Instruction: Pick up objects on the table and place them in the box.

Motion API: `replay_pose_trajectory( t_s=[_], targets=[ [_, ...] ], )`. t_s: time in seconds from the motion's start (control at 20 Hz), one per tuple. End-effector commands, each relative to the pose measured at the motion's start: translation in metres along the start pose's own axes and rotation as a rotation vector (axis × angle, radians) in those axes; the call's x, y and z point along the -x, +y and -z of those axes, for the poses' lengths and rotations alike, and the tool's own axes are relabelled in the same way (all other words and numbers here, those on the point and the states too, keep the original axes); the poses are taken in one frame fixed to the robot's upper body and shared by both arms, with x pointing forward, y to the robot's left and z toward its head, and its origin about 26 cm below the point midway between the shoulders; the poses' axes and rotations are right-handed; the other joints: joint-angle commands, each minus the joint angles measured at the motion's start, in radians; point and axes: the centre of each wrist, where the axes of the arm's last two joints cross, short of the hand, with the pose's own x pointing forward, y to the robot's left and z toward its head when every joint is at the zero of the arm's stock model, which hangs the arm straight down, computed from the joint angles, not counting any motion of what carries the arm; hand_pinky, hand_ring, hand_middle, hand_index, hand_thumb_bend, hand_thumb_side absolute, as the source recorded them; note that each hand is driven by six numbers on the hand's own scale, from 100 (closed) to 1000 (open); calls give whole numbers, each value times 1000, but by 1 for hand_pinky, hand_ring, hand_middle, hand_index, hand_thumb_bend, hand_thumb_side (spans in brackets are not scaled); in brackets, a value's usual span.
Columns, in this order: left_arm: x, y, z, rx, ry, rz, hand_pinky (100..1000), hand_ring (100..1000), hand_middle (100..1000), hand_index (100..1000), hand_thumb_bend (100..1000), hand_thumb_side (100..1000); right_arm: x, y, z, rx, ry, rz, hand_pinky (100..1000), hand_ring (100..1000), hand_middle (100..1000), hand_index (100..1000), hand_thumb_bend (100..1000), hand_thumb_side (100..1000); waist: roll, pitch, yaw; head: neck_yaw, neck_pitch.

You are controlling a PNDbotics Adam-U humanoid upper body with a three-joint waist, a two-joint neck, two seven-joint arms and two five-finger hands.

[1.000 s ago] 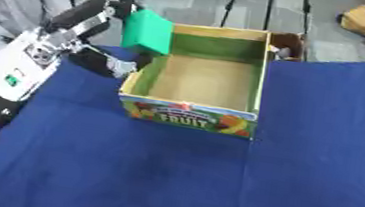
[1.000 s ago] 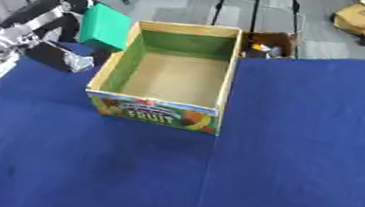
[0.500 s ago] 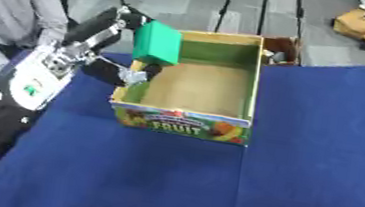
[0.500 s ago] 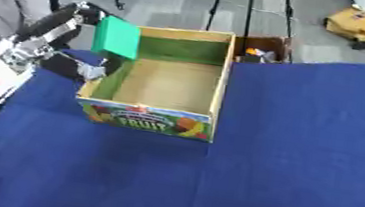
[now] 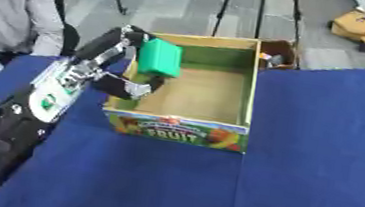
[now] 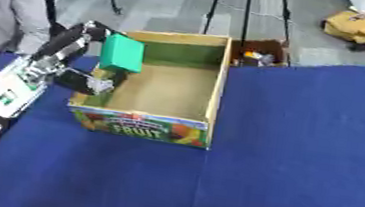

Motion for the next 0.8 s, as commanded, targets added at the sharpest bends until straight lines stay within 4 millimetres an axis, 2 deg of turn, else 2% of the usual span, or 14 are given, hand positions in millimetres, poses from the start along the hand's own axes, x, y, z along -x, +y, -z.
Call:
replay_pose_trajectory(
  t_s=[0.05, 0.3, 0.35, 0.5, 0.65, 0.8],
  targets=[
    [9, 20, -8, -23, 19, 72, 411, 465, 439, 626, 100, 379, -1, -3, 5, -11, -29, -5, 897, 955, 433, 854, 133, 630, -3, -20, -4, 7, -26],
    [13, 17, -13, -17, 19, 94, 471, 503, 477, 697, 100, 404, 0, -6, 4, -18, -27, -13, 901, 961, 429, 858, 139, 624, 5, -5, -9, 6, -30],
    [14, 17, -13, -13, 17, 98, 516, 540, 514, 752, 100, 414, 0, -6, 4, -20, -26, -14, 902, 963, 428, 859, 138, 626, 7, -4, -10, 6, -31],
    [15, 18, -16, 3, 13, 119, 581, 623, 600, 816, 100, 416, 0, -8, 3, -21, -23, -18, 903, 964, 427, 859, 144, 626, 9, -1, -15, 9, -35],
    [15, 19, -17, 11, 1, 139, 663, 759, 760, 920, 100, 426, 1, -8, 2, -24, -21, -21, 904, 965, 425, 859, 149, 628, 10, 2, -16, 13, -40],
    [14, 20, -16, 5, -27, 144, 666, 764, 776, 969, 100, 458, 1, -9, 1, -26, -15, -26, 905, 966, 423, 859, 152, 629, 11, 5, -15, 16, -45]
  ],
)
